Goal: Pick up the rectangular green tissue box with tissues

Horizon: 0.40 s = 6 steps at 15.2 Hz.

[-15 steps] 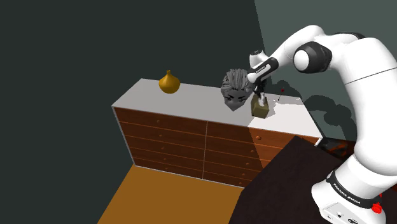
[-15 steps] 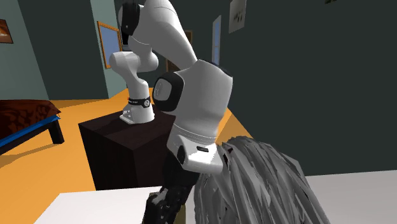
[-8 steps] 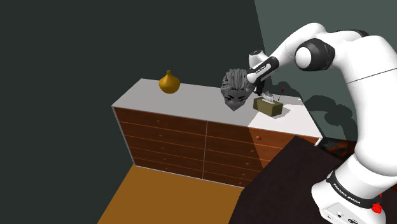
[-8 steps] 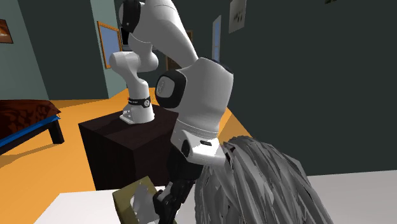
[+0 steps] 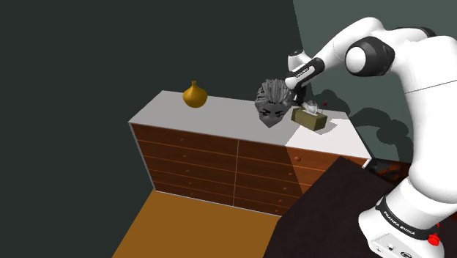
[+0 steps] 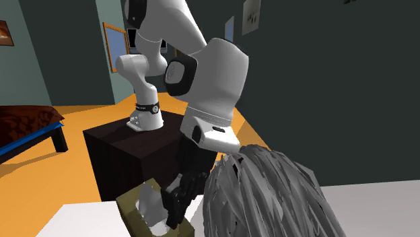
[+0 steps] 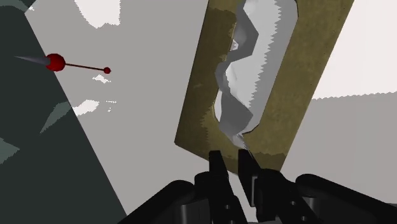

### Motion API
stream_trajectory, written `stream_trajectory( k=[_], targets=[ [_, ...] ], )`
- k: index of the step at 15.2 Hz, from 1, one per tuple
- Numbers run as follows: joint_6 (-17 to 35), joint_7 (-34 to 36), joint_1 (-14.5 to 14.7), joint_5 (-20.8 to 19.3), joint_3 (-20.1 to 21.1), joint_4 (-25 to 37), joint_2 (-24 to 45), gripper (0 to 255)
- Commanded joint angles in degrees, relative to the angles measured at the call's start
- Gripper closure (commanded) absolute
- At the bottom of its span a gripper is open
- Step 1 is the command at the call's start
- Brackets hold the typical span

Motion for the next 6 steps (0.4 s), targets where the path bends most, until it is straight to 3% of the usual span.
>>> stream_trajectory(
  k=[1, 6],
  targets=[
    [-1.0, -0.3, 0.1, 0.1, 0.0, 0.1, -1.1, 255],
    [-2.4, -0.9, 0.2, 0.1, 0.0, 0.2, -2.6, 255]
  ],
)
